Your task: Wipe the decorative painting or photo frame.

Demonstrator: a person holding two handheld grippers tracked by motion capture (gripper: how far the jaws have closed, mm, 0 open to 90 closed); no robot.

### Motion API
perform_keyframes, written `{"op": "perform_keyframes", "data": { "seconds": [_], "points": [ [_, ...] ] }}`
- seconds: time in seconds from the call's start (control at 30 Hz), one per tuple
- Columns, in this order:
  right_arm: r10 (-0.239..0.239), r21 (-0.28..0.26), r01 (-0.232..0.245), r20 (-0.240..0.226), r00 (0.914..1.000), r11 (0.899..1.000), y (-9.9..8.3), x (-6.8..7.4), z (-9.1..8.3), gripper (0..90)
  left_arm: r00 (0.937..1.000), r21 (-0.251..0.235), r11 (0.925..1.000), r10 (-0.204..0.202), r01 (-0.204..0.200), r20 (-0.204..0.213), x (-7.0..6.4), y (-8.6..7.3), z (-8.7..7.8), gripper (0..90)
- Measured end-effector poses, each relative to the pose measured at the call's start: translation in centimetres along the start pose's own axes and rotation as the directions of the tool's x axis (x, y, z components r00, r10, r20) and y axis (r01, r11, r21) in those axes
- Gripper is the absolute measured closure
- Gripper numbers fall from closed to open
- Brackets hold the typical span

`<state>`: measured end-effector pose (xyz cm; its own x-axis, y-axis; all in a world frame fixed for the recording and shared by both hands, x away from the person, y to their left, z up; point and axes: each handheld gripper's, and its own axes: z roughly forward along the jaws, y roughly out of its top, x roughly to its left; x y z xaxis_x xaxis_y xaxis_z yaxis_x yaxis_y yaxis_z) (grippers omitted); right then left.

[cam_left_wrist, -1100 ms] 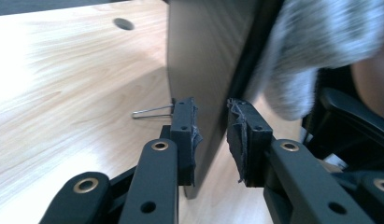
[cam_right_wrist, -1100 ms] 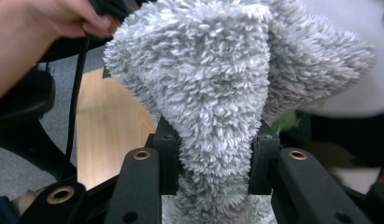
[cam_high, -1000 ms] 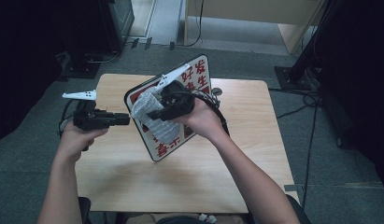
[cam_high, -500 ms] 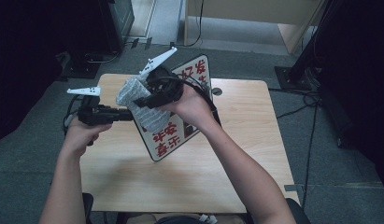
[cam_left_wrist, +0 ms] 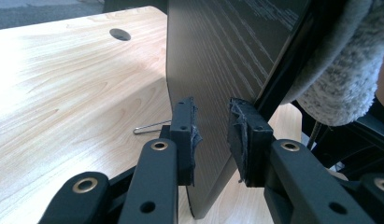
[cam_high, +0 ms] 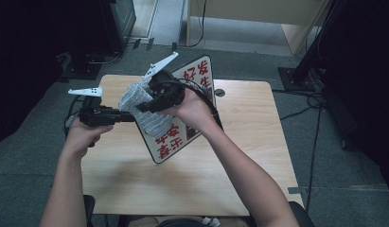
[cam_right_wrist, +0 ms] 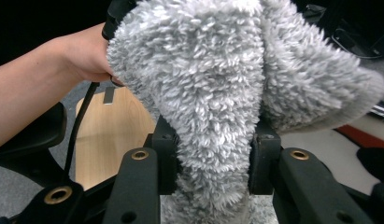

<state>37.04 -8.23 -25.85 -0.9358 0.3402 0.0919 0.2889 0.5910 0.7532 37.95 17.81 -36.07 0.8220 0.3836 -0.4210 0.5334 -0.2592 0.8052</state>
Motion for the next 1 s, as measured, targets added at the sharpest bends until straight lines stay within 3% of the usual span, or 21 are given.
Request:
{"op": "perform_keyframes", "data": {
  "seconds": [0.23, 1.0],
  "points": [
    [0.007, -0.014, -0.007, -0.007, 0.9999, 1.000, -0.5, -0.1, 0.3, 63.5, 1.0000, 0.002, 1.0000, -0.004, 0.004, -0.001, -0.1, 0.0, -0.1, 72.0],
    [0.024, 0.019, -0.023, -0.034, 0.9991, 1.000, -2.9, -0.2, 1.8, 63.4, 0.9999, 0.003, 0.9999, -0.015, 0.015, -0.002, -0.1, -0.1, -0.1, 72.3]
  ]
}}
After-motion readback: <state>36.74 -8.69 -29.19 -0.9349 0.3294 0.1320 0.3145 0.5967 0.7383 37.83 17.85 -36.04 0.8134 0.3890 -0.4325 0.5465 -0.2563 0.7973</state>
